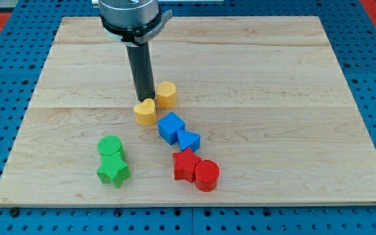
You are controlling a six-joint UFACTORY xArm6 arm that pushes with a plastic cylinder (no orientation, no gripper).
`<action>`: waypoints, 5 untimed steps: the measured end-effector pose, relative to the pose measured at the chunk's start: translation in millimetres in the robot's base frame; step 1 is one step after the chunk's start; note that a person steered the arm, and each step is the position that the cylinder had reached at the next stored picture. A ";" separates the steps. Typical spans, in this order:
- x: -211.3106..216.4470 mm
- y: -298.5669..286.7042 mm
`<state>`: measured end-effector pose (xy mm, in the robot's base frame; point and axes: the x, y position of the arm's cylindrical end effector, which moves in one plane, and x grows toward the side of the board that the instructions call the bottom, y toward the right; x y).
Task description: Point your arm at the green star
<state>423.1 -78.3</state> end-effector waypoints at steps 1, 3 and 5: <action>0.0 0.0; -11.1 -34.9; 59.3 -130.9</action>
<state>482.4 -209.2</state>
